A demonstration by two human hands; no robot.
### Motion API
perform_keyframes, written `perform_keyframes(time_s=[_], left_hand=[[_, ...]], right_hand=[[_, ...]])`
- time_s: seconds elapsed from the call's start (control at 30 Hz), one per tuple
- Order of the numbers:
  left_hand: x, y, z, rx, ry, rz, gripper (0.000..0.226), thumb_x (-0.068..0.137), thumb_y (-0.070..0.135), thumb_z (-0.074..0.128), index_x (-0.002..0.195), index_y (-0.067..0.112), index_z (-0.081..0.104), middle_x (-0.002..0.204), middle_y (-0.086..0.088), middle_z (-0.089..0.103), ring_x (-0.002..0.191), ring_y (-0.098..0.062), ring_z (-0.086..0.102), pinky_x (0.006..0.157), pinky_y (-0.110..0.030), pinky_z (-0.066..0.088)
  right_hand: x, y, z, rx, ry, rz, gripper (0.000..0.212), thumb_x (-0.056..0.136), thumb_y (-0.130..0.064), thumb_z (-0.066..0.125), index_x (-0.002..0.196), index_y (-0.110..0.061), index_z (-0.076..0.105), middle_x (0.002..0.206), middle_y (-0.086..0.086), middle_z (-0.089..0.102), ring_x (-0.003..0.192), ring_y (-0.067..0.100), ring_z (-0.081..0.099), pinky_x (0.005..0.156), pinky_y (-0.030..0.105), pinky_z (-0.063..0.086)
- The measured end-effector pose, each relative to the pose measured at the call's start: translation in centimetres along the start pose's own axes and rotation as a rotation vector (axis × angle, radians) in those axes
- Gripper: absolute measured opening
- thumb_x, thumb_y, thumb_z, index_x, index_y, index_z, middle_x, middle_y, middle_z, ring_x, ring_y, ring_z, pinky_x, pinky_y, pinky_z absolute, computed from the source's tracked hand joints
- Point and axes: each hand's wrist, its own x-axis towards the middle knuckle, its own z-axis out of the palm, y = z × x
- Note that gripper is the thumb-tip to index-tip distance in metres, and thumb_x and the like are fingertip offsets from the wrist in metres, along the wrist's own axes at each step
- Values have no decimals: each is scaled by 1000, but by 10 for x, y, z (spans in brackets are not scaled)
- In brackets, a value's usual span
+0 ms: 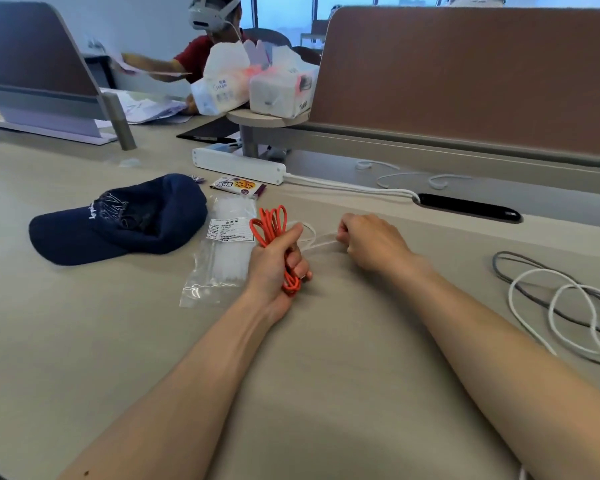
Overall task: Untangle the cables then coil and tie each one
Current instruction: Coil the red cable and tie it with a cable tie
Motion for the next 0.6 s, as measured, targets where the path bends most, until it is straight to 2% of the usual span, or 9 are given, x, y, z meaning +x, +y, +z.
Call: perform_keyframes(time_s=[0.2, 0.37, 0.53, 0.6], left_hand=[[-7, -2, 4, 90, -16, 17, 37, 91, 24, 62, 59, 21, 43, 43, 3, 29, 35, -12, 29, 40, -21, 33], [-19, -4, 11, 227, -3, 73, 34, 89, 23, 66, 61, 19, 46, 43, 1, 29, 34, -14, 31, 39, -22, 34], [-46, -22, 37, 345, -144, 56, 26, 89, 28, 64, 74, 8, 57, 41, 0, 31, 33, -14, 33, 40, -23, 35], [-57, -33, 54, 346, -193, 25, 25, 89, 30, 63, 81, 6, 62, 42, 0, 32, 34, -14, 34, 40, -23, 36]], right_hand=[[-23, 19, -36, 11, 83, 15, 9, 90, -22, 57, 82, -23, 54, 101, 11, 64, 97, 34, 56, 69, 32, 36], [-60, 36, -64, 88, 233, 42, 9, 92, -18, 59, 87, -12, 64, 91, 8, 67, 92, 29, 55, 69, 31, 35], [-101, 54, -71, 211, 423, 64, 8, 88, -17, 63, 83, -12, 67, 83, 6, 69, 82, 28, 60, 73, 39, 47], [-117, 56, -69, 257, 502, 46, 7, 86, -15, 65, 82, -10, 68, 79, 4, 70, 76, 24, 60, 71, 37, 47]])
